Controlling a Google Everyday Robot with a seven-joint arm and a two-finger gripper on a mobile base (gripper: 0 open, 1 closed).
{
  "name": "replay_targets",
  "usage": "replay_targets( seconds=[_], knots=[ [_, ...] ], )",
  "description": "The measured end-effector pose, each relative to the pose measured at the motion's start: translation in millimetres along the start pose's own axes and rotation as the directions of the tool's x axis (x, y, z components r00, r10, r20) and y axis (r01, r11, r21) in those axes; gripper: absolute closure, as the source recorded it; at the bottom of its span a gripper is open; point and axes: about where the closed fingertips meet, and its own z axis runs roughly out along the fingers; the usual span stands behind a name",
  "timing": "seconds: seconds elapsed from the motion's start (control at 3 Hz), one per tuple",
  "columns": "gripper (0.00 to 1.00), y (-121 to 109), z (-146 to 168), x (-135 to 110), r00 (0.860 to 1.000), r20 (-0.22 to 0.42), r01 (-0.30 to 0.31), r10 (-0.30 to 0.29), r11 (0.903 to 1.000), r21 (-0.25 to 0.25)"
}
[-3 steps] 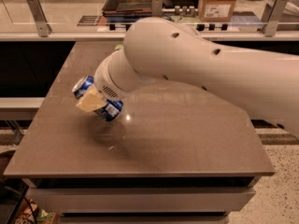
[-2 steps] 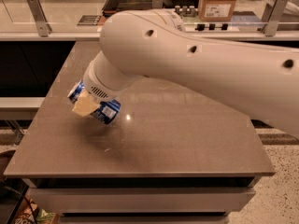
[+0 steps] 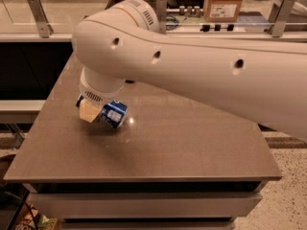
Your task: Knock pepsi can over
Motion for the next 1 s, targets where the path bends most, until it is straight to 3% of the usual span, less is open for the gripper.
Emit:
replay_targets(
  seconds=[0.33, 0.67, 1.0],
  knots=[
    [1.0, -2.2, 17.2, 4.1, 0.999, -0.051, 0.01, -0.01, 1.0, -0.002],
    [1.0, 4.0, 41.3, 3.5, 0.998, -0.055, 0.023, -0.025, 0.9989, -0.04],
    [0.9, 4.8, 41.2, 0.0, 0.998, -0.049, 0.026, -0.029, 0.9984, -0.05]
  ],
)
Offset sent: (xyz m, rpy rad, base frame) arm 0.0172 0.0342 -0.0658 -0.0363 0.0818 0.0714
